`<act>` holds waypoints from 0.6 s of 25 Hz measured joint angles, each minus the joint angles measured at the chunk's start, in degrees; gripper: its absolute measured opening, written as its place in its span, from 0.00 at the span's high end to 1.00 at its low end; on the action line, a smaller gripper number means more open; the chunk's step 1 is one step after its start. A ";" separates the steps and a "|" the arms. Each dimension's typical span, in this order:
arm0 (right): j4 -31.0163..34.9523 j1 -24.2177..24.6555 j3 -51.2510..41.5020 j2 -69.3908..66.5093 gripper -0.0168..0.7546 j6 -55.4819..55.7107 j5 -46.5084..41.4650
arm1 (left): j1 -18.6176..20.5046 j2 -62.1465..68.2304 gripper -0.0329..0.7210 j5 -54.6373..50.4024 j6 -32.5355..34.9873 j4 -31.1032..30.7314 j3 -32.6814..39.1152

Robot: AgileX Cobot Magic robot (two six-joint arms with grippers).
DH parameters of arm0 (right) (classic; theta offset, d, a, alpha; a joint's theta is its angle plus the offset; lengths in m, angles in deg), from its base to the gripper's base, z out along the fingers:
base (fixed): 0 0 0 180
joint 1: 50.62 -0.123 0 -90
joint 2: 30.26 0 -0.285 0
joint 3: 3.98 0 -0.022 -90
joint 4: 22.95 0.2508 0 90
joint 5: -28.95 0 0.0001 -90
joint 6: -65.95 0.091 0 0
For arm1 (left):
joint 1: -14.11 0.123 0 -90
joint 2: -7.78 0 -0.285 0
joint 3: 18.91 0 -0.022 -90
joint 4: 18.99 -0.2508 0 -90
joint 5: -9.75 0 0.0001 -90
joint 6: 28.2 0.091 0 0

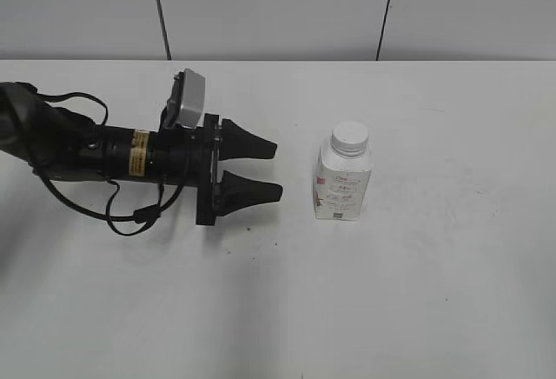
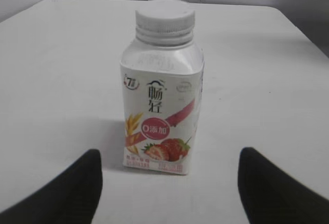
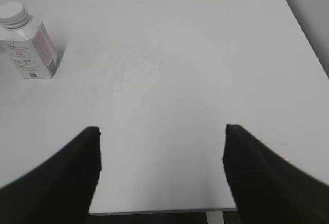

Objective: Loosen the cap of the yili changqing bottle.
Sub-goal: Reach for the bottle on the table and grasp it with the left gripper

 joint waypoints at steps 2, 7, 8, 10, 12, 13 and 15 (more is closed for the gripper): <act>0.00 0.00 0.00 0.00 0.22 0.00 0.00 | -0.76 1.60 0.28 0.00 -0.97 0.00 -2.29; 0.00 0.00 0.00 0.00 0.22 0.00 0.00 | -2.87 4.58 0.28 -0.17 -2.66 0.00 -6.76; 0.00 0.00 0.00 0.00 0.22 0.00 0.00 | -3.32 5.04 0.28 -0.17 -2.76 0.00 -7.78; 0.00 0.00 0.00 0.00 0.22 0.00 0.00 | -4.40 6.09 0.28 -0.17 -3.23 0.11 -9.73; 0.00 0.00 0.00 0.00 0.22 0.00 0.00 | -5.33 7.21 0.28 -0.25 -3.88 0.11 -11.39; 0.00 0.00 0.00 0.00 0.22 0.00 0.00 | -5.77 7.75 0.28 -0.30 -4.13 0.11 -12.14; 0.00 0.00 0.00 0.00 0.22 0.00 0.00 | -6.64 8.50 0.28 -0.50 -4.35 0.11 -13.42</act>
